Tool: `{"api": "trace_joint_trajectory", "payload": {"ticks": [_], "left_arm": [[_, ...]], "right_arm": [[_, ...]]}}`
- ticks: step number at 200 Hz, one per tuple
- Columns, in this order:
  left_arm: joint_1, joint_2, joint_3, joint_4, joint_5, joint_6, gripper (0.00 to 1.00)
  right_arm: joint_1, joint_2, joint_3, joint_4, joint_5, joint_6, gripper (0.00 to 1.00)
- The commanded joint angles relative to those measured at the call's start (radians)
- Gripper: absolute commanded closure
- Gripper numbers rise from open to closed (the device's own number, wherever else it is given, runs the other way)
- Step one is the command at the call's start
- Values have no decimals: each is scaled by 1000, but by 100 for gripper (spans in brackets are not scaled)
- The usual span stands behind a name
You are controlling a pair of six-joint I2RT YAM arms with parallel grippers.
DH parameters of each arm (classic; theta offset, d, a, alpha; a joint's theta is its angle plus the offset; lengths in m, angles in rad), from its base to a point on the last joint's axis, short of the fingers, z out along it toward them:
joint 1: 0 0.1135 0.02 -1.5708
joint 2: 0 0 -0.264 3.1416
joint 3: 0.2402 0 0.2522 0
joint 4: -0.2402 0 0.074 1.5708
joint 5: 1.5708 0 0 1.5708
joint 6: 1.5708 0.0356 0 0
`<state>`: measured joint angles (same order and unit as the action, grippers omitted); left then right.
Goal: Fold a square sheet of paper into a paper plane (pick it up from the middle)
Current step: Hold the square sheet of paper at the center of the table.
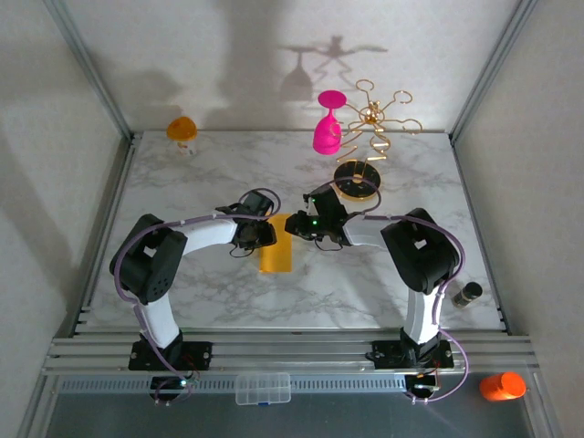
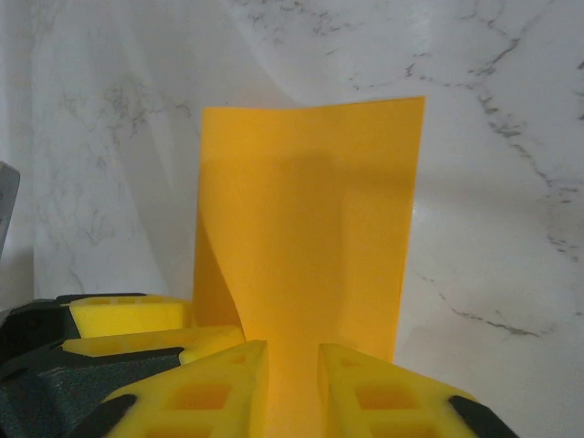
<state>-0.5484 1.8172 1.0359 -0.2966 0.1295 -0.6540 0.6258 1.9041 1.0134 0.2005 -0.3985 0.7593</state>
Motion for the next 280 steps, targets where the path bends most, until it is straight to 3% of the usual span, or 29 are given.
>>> {"api": "trace_joint_trajectory", "payload": {"ticks": [1,61,124,207,239,280], "left_arm": [[-5,108,-41,-12,-8,16,55],[-5,111,-51,-5,-4,8,55],[-5,97,-48,-8,-13,-2,55],[27,-133,55,-34,-142,-37,53],[31,-188,41,67,-23,-44,54],[31,-151,32,178,179,-87,66]], "right_arm": [[17,29,44,-47,-29,-27,81],[40,87,89,-134,-17,-36,87],[40,139,111,-286,84,-62,88],[38,216,83,-309,122,-50,90],[38,219,76,-308,123,-51,90],[39,228,85,-319,129,-58,91]]}}
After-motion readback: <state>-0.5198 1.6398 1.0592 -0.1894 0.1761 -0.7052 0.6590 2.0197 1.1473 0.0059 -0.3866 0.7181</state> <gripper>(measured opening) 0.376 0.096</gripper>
